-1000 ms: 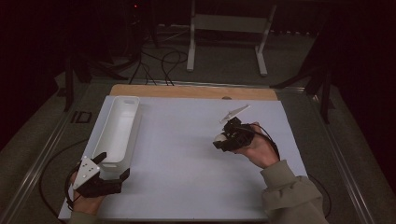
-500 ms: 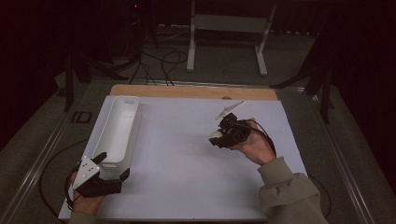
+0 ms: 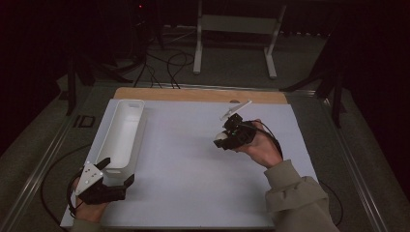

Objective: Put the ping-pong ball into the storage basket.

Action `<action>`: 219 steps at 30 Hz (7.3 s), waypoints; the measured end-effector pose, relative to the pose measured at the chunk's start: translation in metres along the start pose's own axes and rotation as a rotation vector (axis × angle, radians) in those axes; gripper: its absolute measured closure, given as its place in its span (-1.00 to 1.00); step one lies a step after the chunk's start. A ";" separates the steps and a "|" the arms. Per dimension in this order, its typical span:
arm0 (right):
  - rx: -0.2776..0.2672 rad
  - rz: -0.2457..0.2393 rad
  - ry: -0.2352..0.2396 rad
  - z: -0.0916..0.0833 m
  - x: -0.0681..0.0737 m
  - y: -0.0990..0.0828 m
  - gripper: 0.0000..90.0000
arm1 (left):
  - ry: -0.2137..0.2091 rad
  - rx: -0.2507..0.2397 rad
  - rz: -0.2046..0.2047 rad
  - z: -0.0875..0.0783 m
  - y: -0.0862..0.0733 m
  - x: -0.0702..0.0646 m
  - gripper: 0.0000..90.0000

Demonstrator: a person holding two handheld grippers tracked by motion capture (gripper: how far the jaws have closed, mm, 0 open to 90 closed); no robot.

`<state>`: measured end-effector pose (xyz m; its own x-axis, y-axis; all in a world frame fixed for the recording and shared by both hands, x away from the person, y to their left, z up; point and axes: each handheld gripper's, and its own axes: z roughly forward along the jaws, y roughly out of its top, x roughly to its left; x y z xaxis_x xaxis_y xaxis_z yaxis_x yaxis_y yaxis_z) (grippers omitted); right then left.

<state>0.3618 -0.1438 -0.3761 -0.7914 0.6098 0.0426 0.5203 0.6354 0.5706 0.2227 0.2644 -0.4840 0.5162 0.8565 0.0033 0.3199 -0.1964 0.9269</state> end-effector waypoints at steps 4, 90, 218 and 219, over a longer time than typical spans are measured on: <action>-0.003 -0.005 -0.001 0.001 0.000 0.004 0.12 | 0.000 -0.001 0.000 0.000 0.000 0.000 -1.00; -0.045 -0.055 0.014 0.015 0.014 0.061 0.12 | -0.003 0.001 0.001 0.000 0.000 0.000 -1.00; -0.105 -0.141 0.106 0.055 0.066 0.122 0.12 | -0.009 -0.001 -0.004 0.001 0.000 0.001 -1.00; -0.106 -0.136 0.107 0.055 0.067 0.123 0.12 | -0.009 -0.001 -0.004 0.001 0.000 0.001 -1.00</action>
<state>0.3907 0.0009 -0.3485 -0.8844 0.4648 0.0427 0.3743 0.6516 0.6597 0.2234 0.2647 -0.4845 0.5224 0.8527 -0.0037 0.3213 -0.1929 0.9271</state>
